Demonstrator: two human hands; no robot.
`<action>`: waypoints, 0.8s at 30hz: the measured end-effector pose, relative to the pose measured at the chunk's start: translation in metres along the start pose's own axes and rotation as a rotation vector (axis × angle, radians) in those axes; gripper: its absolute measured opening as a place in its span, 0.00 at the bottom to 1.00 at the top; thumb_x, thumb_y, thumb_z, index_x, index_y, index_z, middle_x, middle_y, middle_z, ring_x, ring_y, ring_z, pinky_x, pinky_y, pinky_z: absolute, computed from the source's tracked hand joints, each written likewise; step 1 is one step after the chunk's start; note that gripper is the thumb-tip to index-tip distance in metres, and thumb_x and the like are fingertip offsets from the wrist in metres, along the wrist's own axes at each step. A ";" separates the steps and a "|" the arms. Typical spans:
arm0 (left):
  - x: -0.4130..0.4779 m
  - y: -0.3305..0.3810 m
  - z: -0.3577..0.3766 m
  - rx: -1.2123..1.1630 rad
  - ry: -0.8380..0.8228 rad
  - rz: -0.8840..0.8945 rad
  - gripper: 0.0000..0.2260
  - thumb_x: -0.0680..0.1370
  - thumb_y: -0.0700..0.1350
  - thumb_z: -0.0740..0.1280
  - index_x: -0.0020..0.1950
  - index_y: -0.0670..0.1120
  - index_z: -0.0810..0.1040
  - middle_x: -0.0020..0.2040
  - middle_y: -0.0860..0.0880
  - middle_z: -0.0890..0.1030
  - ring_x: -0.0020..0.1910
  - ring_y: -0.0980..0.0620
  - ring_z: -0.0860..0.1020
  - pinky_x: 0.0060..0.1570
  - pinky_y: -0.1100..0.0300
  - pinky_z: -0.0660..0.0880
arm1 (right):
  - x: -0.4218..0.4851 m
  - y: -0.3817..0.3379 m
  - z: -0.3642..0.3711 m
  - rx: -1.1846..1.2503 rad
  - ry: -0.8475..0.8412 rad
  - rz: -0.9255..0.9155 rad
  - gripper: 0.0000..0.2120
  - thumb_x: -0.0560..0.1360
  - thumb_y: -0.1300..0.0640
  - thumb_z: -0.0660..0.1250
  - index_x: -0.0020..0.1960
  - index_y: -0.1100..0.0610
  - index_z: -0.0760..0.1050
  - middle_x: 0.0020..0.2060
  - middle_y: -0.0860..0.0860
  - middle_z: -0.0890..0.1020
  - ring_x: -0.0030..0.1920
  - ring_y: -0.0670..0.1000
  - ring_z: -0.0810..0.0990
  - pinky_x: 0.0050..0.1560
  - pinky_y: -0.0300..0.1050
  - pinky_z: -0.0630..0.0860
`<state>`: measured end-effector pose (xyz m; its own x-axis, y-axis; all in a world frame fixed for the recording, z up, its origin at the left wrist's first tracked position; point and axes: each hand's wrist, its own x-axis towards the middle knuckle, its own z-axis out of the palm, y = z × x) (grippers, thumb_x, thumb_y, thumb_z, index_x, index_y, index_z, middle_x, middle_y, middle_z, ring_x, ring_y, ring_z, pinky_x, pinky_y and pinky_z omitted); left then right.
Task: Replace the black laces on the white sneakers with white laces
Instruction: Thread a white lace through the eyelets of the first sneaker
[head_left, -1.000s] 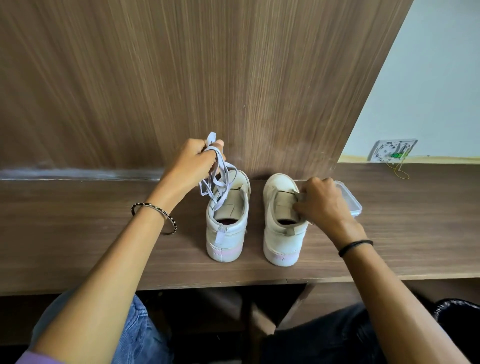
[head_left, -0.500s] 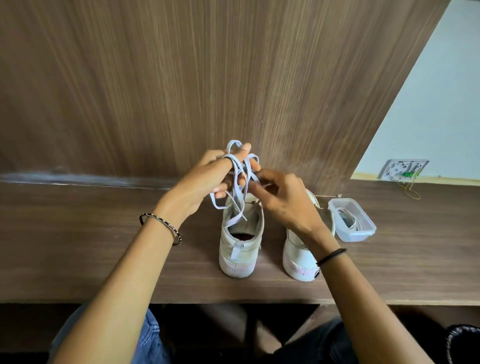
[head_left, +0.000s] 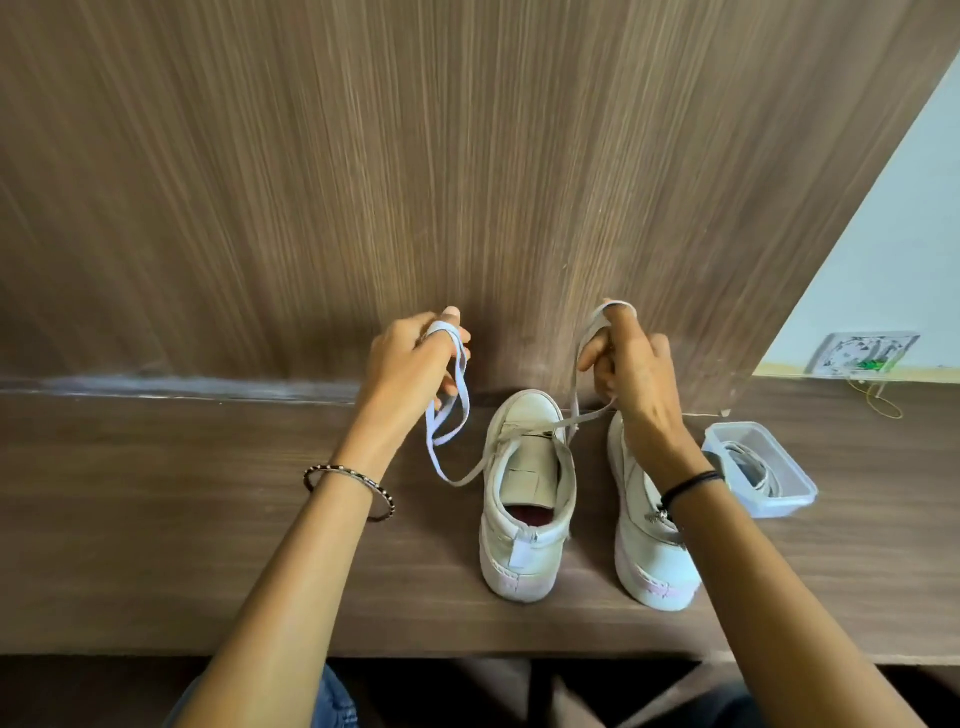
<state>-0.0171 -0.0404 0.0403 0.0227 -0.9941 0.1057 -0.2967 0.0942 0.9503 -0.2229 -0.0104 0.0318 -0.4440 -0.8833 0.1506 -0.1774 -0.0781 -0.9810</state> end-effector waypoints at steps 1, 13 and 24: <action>0.000 0.002 0.003 -0.059 0.007 -0.029 0.18 0.84 0.54 0.61 0.45 0.46 0.84 0.34 0.49 0.83 0.23 0.52 0.75 0.30 0.59 0.74 | 0.002 0.000 0.000 0.016 0.005 0.002 0.27 0.80 0.44 0.60 0.30 0.61 0.77 0.22 0.50 0.64 0.27 0.49 0.63 0.32 0.43 0.65; 0.004 0.007 0.001 -0.618 -0.128 -0.210 0.17 0.86 0.46 0.57 0.50 0.38 0.81 0.32 0.46 0.78 0.23 0.54 0.71 0.23 0.65 0.68 | -0.008 0.010 -0.004 -0.307 -0.061 -0.346 0.11 0.76 0.55 0.74 0.56 0.54 0.77 0.51 0.47 0.83 0.52 0.47 0.80 0.51 0.42 0.76; 0.003 0.022 0.023 -1.157 -0.058 -0.361 0.19 0.86 0.45 0.56 0.47 0.35 0.81 0.38 0.40 0.84 0.33 0.50 0.83 0.37 0.61 0.82 | -0.034 0.006 0.032 -0.194 -0.559 -0.363 0.14 0.75 0.57 0.77 0.57 0.54 0.77 0.49 0.46 0.85 0.50 0.42 0.84 0.53 0.34 0.78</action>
<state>-0.0451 -0.0428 0.0549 -0.1231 -0.9712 -0.2042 0.7466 -0.2262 0.6256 -0.1808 0.0041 0.0166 0.1829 -0.9265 0.3288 -0.4059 -0.3758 -0.8331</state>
